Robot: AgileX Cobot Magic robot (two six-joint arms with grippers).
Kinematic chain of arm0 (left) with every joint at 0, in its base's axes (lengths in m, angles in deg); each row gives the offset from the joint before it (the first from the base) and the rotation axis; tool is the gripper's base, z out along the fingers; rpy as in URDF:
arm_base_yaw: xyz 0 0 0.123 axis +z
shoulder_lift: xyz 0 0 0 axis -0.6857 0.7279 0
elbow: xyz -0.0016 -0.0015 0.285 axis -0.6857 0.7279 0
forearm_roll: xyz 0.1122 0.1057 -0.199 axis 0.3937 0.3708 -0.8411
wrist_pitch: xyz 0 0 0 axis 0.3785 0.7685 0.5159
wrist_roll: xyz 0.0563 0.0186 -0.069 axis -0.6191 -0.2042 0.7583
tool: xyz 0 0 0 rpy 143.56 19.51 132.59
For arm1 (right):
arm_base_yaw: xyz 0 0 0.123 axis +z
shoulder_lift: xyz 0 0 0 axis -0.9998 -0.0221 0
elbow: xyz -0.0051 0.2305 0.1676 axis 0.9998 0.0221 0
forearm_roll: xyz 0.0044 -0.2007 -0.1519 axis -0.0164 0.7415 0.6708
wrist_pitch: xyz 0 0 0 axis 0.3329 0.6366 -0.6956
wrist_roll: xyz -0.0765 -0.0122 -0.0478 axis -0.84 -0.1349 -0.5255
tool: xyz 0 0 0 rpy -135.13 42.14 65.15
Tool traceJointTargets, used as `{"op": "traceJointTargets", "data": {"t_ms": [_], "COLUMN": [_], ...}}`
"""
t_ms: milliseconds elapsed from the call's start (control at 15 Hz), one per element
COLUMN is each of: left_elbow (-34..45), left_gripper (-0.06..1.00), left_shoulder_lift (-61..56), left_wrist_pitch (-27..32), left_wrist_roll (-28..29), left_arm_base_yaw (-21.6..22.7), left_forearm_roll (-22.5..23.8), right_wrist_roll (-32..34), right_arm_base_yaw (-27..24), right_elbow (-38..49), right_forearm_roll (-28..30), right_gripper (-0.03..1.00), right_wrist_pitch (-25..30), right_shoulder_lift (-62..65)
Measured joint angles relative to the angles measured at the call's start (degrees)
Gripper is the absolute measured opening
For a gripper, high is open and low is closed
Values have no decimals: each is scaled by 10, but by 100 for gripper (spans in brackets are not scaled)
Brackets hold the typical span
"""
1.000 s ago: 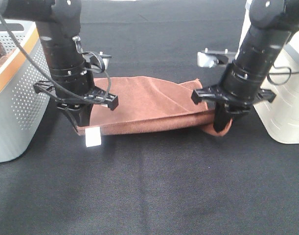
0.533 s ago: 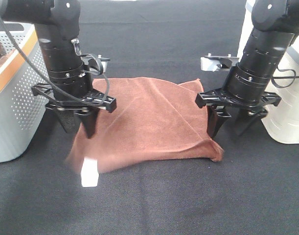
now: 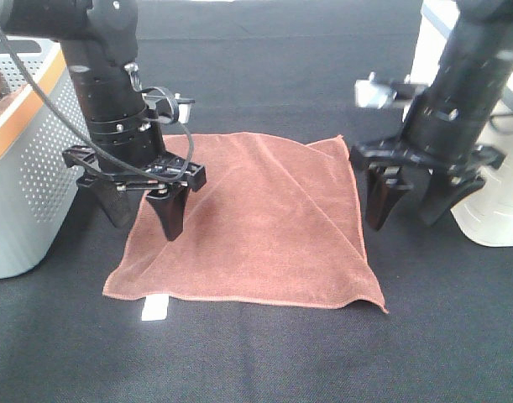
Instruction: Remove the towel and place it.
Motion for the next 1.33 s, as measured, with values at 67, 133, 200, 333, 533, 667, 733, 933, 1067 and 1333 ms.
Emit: {"op": "traceJointTargets", "data": {"t_ms": [67, 133, 200, 333, 533, 667, 733, 933, 1067, 1333], "left_elbow": [0, -2, -2, -2, -2, -2, 1, 47, 146, 335], "left_gripper": [68, 68, 68, 68, 68, 68, 68, 68, 68, 68], "left_shoulder_lift": [0, -7, -38, -98, -239, -320, -361, -458, -559, -735], "left_wrist_pitch": [0, 0, 0, 0, 1, 2, 2, 2, 2, 3], "left_wrist_roll": [0, 0, 0, 0, 0, 5, 9, 13, 23, 44], "left_arm_base_yaw": [0, 0, 0, 0, 0, 1, 1, 1, 1, 1], "left_forearm_roll": [0, 0, 1, 3, 43, 77, 89, 101, 101, 101], "right_wrist_roll": [0, 0, 0, 0, 0, 0, 0, 0, 0, 0], "right_arm_base_yaw": [0, 0, 0, 0, 0, 0, 0, 0, 0, 0], "right_elbow": [0, 0, 0, 0, 0, 0, 1, 12, 57, 209], "right_forearm_roll": [0, -1, -2, -3, -5, -5, -5, -5, -4, -1], "right_gripper": [66, 66, 66, 66, 66, 66, 66, 66, 66, 66], "right_wrist_pitch": [0, 7, 19, 35, 59, 61, 61, 62, 62, 62], "right_shoulder_lift": [0, 21, 52, 103, 198, 254, 279, 363, 446, 595]}}
